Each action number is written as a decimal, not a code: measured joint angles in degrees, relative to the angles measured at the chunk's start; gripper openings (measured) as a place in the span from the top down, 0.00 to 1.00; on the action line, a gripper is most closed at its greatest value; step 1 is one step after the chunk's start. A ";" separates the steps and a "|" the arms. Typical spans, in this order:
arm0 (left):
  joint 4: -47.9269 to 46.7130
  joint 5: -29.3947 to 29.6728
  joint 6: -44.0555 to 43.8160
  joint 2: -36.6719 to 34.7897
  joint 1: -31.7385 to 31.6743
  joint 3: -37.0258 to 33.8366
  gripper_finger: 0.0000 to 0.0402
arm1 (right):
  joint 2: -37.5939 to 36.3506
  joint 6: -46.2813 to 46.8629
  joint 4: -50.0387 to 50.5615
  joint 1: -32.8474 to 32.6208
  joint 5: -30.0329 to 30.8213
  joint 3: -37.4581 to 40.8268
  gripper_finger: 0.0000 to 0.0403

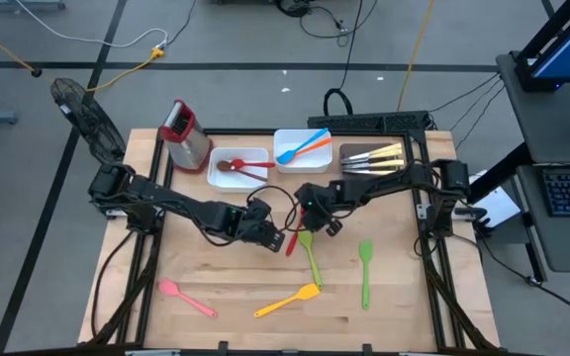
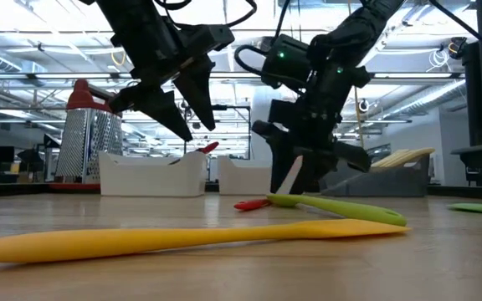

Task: Pick & Place Kitchen Items
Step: Put the red spatula into the right white bin

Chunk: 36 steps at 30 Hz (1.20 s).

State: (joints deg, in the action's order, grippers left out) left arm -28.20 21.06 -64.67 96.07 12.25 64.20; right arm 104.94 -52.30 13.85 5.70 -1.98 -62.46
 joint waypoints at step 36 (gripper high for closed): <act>2.94 -0.07 4.29 0.07 -0.55 0.02 0.52 | 8.10 2.03 7.92 1.90 -3.69 -0.17 0.94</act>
State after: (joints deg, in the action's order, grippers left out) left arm -25.25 20.99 -60.39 96.14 11.70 64.23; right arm 113.03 -50.27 21.77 7.60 -5.67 -62.63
